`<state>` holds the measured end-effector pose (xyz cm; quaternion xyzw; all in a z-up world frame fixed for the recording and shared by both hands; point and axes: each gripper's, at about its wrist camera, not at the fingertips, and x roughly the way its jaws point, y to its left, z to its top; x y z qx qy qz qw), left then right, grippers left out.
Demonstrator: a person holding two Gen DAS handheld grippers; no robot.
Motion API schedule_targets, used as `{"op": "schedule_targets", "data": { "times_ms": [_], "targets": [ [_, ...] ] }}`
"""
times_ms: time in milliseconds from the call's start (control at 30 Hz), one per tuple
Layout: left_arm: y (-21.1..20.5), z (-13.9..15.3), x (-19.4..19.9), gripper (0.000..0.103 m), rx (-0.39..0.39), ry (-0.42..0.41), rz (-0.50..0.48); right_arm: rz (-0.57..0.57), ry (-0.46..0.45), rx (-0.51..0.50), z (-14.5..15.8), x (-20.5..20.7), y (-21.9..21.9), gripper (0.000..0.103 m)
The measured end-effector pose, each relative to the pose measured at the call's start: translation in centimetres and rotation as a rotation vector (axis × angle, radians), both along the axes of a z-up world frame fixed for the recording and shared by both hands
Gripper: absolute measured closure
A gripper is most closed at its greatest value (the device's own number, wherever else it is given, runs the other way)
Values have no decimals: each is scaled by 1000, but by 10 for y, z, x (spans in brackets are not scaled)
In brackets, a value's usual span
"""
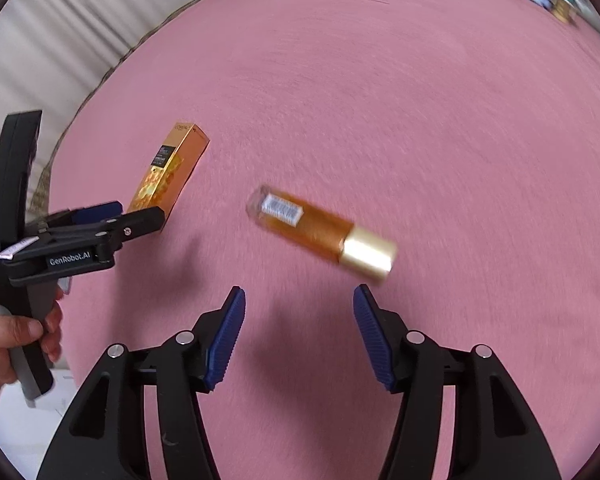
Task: Collect trash
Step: 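Move both tools back over the bed toward the gold packets, then grasp the gold L'Oréal box with the left tool while the right tool grasps the amber bottle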
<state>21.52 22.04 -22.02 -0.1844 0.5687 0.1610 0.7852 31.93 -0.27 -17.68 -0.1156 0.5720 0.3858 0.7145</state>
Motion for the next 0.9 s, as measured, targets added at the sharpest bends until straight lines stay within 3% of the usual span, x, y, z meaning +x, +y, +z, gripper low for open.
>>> {"op": "schedule_targets", "data": {
  "times_ms": [300,400,600,733,833,900],
  "targets": [
    [33,-28,28,11,17,72,-22,149,-29,-66,-26,23,45,40],
    [39,-35,33,11,15,90,-21,174,-61,-87,-32,26,52,40],
    [41,-53,42,11,-13,135,-11,178,-22,-110,-46,34,55,40],
    [34,-55,45,13,29,142,-11,163,20,-109,-54,37,53,56],
    [18,-52,47,30,65,117,-8,138,28,-120,-57,35,46,64],
    [8,-48,44,49,77,107,-1,99,43,-113,-57,34,38,66]
  ]
}}
